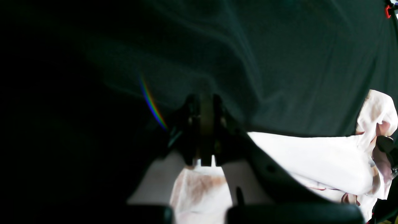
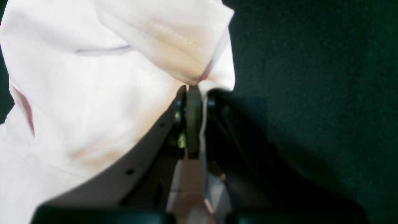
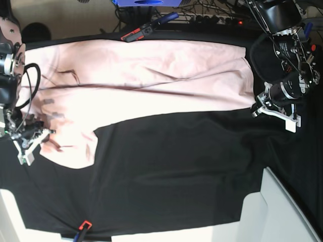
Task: Fold the T-shirt properly
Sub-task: 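Lower the right gripper to the shirt's end and grasp the fabric, then pull the shirt's ends apart with both grippers to unfold it flat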
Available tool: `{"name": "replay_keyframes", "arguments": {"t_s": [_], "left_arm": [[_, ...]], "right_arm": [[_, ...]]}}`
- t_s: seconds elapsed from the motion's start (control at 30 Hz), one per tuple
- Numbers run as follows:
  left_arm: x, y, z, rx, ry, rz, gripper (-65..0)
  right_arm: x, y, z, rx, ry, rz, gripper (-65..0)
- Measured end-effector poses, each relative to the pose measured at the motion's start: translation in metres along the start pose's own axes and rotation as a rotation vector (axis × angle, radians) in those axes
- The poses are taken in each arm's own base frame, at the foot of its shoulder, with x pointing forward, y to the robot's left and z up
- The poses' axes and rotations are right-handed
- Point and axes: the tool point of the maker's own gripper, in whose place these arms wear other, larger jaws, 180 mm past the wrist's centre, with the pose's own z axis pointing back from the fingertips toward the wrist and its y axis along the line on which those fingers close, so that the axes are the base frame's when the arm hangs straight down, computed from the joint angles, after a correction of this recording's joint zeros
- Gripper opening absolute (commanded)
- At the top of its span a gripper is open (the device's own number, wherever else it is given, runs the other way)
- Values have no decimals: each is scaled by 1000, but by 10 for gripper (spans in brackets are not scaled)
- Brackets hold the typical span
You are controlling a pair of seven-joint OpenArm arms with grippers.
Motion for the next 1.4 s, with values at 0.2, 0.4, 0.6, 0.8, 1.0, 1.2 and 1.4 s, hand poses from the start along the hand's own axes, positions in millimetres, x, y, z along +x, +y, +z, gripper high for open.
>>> {"name": "replay_keyframes", "arguments": {"t_s": [0.2, 0.4, 0.6, 0.8, 1.0, 1.2, 1.4], "left_arm": [[2, -2, 0, -3, -5, -2, -650], [14, -11, -1, -23, -25, -7, -650], [36, -25, -3, -52, -64, -16, -650], [44, -55, -13, -94, -42, -114, -650], [52, -70, -19, -95, -46, -110, -650], [70, -82, -18, -114, -81, -118, -650], [85, -91, -16, -129, -109, -124, -650]], "right_arm": [[13, -19, 14, -45, -16, 52, -650], [24, -40, 30, -86, -19, 94, -650], [52, -47, 47, -115, -55, 145, -650], [73, -54, 59, -148, -102, 177, -650], [76, -54, 62, -153, -109, 187, -650], [96, -51, 70, -161, -162, 214, -650], [99, -50, 72, -164, -169, 222, -650]]}}
